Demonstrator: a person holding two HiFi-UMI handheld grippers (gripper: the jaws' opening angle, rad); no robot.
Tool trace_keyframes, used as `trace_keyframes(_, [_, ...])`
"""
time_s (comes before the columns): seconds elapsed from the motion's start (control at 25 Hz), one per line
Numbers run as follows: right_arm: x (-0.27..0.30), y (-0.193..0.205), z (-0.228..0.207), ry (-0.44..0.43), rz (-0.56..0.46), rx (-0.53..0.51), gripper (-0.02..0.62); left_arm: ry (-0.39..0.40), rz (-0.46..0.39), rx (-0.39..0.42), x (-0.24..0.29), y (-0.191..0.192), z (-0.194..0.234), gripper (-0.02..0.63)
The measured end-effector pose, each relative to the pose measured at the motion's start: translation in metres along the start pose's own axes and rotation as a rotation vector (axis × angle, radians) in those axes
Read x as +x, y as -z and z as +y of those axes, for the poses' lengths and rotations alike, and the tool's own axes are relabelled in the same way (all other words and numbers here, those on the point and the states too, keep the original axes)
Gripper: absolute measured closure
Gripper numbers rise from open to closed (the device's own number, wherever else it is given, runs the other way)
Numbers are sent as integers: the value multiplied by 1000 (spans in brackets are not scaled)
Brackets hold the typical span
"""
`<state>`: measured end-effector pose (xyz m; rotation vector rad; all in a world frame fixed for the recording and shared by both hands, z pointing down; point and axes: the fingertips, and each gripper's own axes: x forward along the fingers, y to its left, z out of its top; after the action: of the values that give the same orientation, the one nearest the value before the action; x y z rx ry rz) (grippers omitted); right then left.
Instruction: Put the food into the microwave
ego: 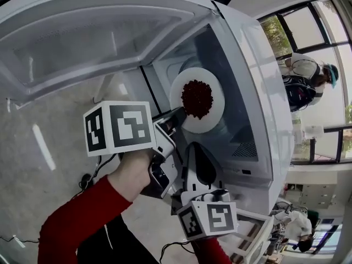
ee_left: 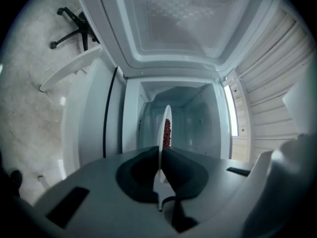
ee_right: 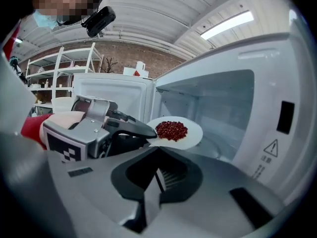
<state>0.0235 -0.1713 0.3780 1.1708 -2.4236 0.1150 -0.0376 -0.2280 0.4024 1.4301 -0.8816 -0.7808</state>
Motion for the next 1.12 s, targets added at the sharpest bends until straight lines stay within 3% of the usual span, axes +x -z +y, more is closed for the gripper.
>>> trace_keyframes(0.2, [3,-4,-9,3,-36,-10,582,-17,14,16,28,-5,-4,587])
trace_keyframes(0.36, [1,4,-10,21,17,9,581,-23,20,14,44,-9,-4,587])
trace_keyframes(0.72, [10,-10,-17,23,-51,-60,581,-90,88,48,71,-9,0,586])
trace_keyframes(1.12, [28,-17,-37,49,20,-11,581,-123,130,64,87,-8,-6,586])
